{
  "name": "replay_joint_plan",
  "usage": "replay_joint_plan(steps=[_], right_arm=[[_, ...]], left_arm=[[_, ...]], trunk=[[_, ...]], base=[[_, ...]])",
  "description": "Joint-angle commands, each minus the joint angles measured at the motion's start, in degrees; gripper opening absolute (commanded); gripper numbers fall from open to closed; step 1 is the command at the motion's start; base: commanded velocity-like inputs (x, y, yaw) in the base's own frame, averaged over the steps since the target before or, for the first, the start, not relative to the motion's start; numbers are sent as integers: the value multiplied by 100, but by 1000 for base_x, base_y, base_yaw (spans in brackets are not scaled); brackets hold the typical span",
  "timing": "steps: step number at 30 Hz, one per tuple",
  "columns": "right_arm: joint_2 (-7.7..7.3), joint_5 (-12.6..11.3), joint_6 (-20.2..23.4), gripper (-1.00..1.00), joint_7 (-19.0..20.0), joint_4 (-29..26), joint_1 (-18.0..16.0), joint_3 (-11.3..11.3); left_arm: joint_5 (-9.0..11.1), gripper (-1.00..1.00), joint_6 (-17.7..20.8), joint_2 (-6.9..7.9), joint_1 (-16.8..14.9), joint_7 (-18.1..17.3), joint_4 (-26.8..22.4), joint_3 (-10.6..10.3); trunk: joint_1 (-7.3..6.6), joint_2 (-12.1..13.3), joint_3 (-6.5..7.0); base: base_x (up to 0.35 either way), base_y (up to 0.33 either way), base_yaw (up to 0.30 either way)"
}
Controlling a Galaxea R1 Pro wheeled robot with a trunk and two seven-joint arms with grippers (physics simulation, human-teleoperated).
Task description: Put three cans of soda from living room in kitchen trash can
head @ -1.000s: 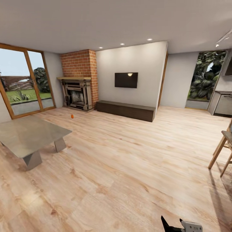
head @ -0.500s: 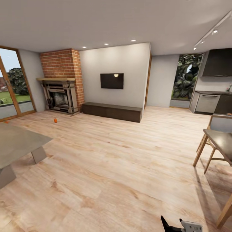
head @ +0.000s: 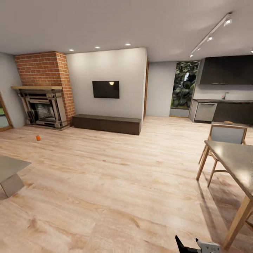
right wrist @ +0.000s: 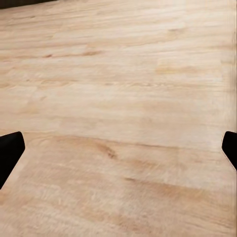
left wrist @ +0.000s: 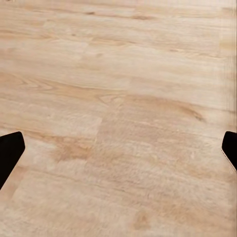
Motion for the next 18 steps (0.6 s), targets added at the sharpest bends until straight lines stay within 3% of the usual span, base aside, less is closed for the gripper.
replay_joint_plan(steps=[1,18], right_arm=[[1,3,0,100,0,0,0,0],[-16,-11,1,100,5,0,0,1]], left_arm=[[0,100,0,0,0,0,0,0],[0,100,0,2,0,0,0,0]], trunk=[[0,0,3],[0,0,55]], base=[[323,11,-249],[324,63,-248]])
